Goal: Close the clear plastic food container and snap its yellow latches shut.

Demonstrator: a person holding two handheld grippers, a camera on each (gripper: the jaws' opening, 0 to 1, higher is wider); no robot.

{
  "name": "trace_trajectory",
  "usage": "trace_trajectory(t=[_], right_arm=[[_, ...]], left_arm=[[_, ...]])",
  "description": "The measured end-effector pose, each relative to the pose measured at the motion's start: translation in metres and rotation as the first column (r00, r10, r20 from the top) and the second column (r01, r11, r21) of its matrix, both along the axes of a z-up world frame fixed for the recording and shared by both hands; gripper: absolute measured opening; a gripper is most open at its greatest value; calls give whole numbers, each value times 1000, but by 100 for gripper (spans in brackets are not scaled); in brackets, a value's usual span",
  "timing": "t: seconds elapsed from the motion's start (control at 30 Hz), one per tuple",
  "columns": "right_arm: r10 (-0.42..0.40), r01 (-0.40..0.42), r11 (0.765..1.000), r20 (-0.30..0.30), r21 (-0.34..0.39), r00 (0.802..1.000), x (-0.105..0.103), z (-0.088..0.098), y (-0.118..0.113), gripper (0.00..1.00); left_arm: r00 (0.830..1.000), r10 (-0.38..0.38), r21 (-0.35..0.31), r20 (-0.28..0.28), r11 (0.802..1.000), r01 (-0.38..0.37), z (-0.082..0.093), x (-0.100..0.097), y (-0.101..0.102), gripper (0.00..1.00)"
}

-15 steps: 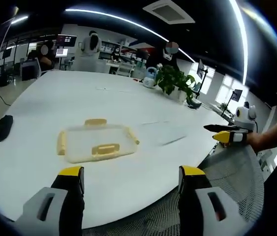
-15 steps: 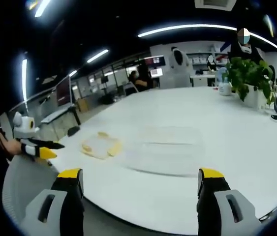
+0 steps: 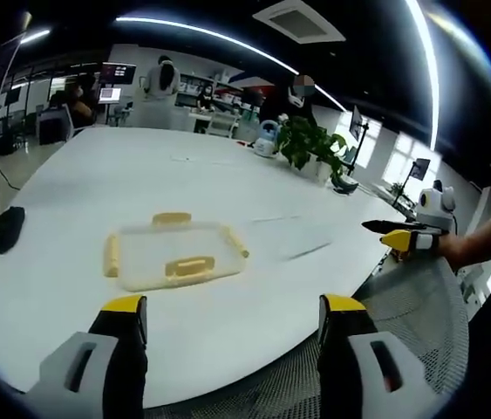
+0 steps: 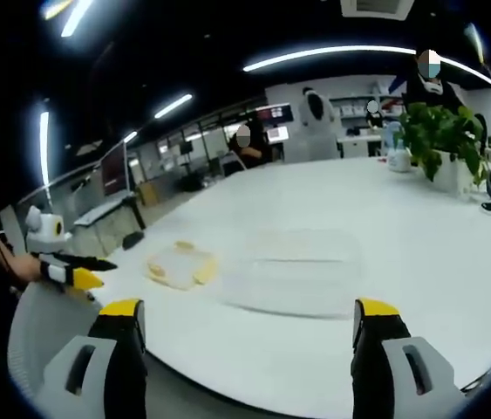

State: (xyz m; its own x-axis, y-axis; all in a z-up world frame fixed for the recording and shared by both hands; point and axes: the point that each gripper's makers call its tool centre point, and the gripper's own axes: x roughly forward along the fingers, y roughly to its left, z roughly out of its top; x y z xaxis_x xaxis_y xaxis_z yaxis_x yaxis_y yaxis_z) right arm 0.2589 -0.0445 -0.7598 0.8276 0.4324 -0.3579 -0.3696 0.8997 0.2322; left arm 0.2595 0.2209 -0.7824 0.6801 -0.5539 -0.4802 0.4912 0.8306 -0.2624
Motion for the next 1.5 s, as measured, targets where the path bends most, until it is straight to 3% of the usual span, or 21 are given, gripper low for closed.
trace_trajectory(t=[0.07,0.17,0.37,0.57,1.1,1.5], right_arm=[[2,-2,1000,-8,-27,1000,-1,-1,-1,99],[7,-8,1000,25,24,1000,0,9,2,98],[8,-9,1000,23,16,1000,0,9,1,93],[9,-10,1000,35,29,999,1,13,1,90],[67,-70,997,89,30,994,8,26,7,84],[105,-109,994,131,18,986,18,46,18,82]], left_arm=[[1000,10,3,-4,1000,-10,1,0,2,82],[1000,-1,2,31,1000,1,7,2,0,85],[997,25,-40,71,999,-22,18,7,3,87],[996,26,-10,89,1000,-25,22,8,4,84],[994,12,25,112,1000,-15,29,17,6,83],[996,-21,29,89,999,19,29,18,7,80]])
